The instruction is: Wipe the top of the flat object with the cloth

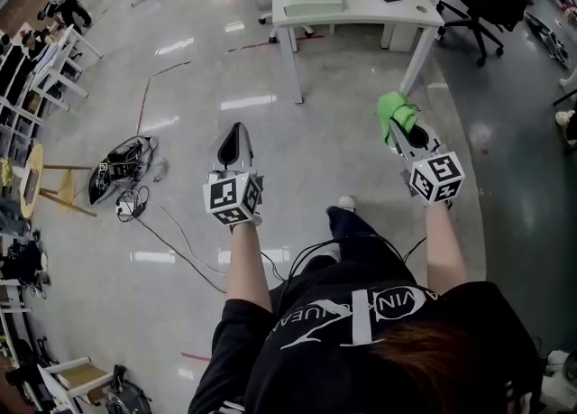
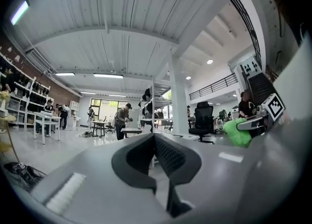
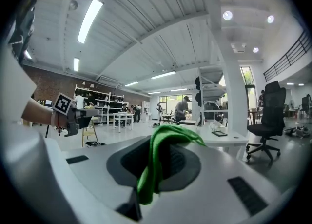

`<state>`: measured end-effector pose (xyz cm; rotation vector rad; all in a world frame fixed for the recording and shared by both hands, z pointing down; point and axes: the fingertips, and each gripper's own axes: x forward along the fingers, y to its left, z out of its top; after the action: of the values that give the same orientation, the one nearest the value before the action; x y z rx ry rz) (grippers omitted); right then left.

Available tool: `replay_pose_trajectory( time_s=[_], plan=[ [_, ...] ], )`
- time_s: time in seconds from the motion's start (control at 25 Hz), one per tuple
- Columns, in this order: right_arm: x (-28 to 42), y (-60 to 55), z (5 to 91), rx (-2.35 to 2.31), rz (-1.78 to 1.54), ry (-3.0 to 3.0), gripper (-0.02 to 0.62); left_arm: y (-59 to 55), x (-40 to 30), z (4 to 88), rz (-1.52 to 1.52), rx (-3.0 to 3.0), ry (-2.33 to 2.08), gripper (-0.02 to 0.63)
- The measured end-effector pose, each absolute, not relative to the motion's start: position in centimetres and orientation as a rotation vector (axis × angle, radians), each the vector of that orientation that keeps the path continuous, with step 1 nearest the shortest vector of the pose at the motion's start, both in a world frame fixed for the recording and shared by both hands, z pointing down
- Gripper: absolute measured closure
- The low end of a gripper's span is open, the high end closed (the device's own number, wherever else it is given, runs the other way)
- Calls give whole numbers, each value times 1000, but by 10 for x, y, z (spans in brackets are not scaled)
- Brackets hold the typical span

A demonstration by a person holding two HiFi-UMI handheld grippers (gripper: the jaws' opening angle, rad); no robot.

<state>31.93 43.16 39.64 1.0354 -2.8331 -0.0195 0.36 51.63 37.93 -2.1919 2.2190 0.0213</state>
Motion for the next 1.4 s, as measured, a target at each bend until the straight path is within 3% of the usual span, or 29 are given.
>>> replay_pose_trajectory(
  time_s=[0.56, 1.4],
  plan=[
    [264, 308, 407, 1042, 57, -2849, 549, 409, -64, 388, -8, -2166, 2294, 595],
    [224, 119, 395, 975, 31, -2872, 549, 197, -86, 369, -4, -2188, 2214, 595]
  ],
)
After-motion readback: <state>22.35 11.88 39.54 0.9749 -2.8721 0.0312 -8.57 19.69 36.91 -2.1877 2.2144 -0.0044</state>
